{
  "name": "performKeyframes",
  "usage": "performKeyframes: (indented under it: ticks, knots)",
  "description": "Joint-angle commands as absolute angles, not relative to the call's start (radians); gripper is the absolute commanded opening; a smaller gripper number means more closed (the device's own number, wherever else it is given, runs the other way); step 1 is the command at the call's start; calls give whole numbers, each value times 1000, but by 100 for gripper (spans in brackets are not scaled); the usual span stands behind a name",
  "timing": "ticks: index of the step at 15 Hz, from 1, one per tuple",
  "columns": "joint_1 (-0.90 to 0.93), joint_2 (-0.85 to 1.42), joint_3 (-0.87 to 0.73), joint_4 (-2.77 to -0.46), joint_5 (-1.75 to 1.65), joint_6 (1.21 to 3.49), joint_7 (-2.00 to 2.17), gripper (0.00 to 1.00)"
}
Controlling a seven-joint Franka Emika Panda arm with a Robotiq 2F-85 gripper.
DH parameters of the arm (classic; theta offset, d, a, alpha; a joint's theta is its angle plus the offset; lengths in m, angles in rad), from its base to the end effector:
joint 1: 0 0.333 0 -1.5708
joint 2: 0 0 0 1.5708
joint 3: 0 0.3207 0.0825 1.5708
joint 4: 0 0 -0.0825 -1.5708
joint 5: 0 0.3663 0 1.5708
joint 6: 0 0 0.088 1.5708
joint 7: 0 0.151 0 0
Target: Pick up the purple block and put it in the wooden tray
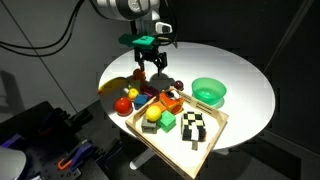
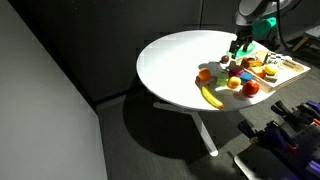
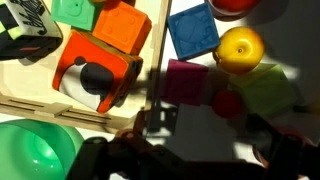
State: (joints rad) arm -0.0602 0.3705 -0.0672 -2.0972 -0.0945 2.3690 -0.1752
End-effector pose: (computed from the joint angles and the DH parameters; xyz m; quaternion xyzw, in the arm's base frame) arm 0.5539 -0.0755 0.2091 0.9960 0.0609 -0.0552 0.0356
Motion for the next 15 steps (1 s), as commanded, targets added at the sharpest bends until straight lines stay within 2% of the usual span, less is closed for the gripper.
performKeyframes:
  ticks: [1, 15]
  knots:
    - [-72, 379, -57, -2098, -90, 2388, -172, 100]
    - [-68, 430, -57, -2096, -99, 2371, -172, 100]
